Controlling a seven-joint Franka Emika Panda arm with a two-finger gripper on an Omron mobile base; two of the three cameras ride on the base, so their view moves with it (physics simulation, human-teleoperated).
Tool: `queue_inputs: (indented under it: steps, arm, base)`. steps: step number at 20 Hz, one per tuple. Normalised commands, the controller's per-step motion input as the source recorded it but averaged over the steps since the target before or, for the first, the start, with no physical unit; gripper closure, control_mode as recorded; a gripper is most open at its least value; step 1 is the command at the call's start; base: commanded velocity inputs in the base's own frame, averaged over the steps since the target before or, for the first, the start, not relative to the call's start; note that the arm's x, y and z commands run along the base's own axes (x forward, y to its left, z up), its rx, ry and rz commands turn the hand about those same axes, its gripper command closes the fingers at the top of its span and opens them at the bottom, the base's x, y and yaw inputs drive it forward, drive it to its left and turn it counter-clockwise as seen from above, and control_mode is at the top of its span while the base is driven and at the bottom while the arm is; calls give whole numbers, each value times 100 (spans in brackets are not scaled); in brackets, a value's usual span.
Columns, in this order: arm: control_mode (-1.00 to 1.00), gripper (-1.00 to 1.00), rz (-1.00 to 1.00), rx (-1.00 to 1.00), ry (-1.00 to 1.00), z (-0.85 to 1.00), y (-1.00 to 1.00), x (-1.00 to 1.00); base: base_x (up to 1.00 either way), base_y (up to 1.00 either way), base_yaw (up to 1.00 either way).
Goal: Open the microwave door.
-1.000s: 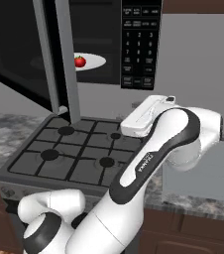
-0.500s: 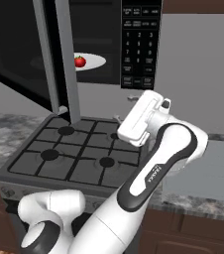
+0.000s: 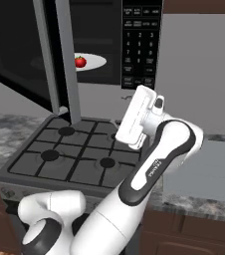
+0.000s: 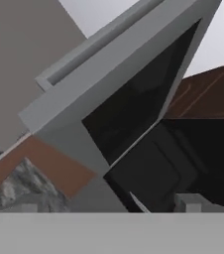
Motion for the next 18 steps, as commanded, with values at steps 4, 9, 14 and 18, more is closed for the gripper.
queue_inputs:
  steps: [4,9,14,18]
  arm:
    - [-100,-100,1,-22,-29,3,8,17]
    - [-100,-100,0,-21,-24,5,29,25]
    - [-100,-100,0,-8,-16,1,40,46]
    - [-100,-100,0,-3,-19,0,35,40]
  base:
    - [0,0,0]
    - [0,0,0]
    - [0,0,0]
    - [0,0,0]
